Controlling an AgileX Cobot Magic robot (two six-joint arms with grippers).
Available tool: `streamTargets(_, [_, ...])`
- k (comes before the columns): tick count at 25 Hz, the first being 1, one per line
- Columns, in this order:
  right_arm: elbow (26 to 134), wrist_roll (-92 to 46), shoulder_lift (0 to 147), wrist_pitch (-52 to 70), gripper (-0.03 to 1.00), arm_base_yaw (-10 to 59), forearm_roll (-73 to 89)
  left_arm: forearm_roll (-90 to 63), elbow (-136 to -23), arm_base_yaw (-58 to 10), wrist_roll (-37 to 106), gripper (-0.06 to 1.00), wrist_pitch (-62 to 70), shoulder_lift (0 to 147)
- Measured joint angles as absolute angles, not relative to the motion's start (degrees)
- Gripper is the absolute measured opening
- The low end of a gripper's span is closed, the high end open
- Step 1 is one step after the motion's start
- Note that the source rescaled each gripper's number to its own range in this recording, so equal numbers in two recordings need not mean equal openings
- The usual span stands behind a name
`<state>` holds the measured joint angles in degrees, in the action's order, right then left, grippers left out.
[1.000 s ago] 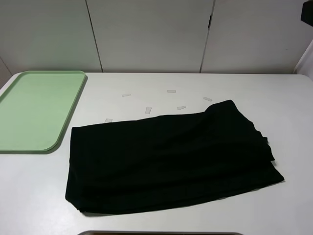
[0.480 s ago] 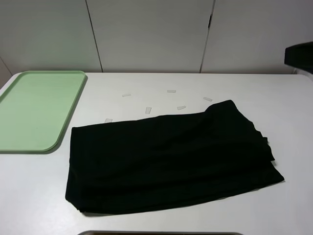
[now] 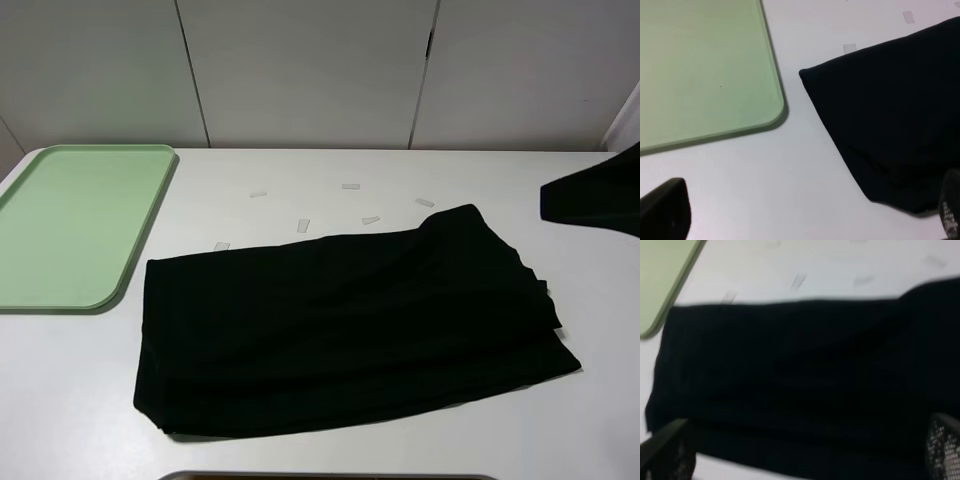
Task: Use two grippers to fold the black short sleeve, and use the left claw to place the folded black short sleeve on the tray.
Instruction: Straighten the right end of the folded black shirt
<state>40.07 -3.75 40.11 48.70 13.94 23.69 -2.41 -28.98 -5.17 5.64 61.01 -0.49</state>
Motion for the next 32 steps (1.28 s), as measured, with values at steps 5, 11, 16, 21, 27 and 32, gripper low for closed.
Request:
streamTargets(5, [40.1,-5.3,40.1,55.1,1.0,13.9,24.8,-2.4,-29.0,-5.2,5.6,1.0,61.0,-0.5])
streamTargets(11, [39.1,-6.0,41.3,55.2,1.0,13.9,24.9,-2.4,-29.0,-5.2,5.6,1.0,61.0,-0.5])
streamTargets(16, [39.0,-6.5,48.9,49.0,1.0,13.9,26.7,-2.4,-29.0,-5.2,5.6,1.0,61.0,-0.5])
streamTargets(21, [39.1,-13.9,66.1,40.2,1.0,13.9,32.4,-2.4,-29.0,-5.2,5.6,1.0,61.0,-0.5])
streamTargets(27, [42.8,-26.8,83.8,37.0,1.0,13.9,39.8,-2.4,-29.0,-5.2,5.6,1.0,61.0,-0.5])
streamTargets(32, [48.9,-23.5,89.2,36.3,1.0,11.6,30.0,-2.4,-29.0,-5.2,5.6,1.0,61.0,-0.5])
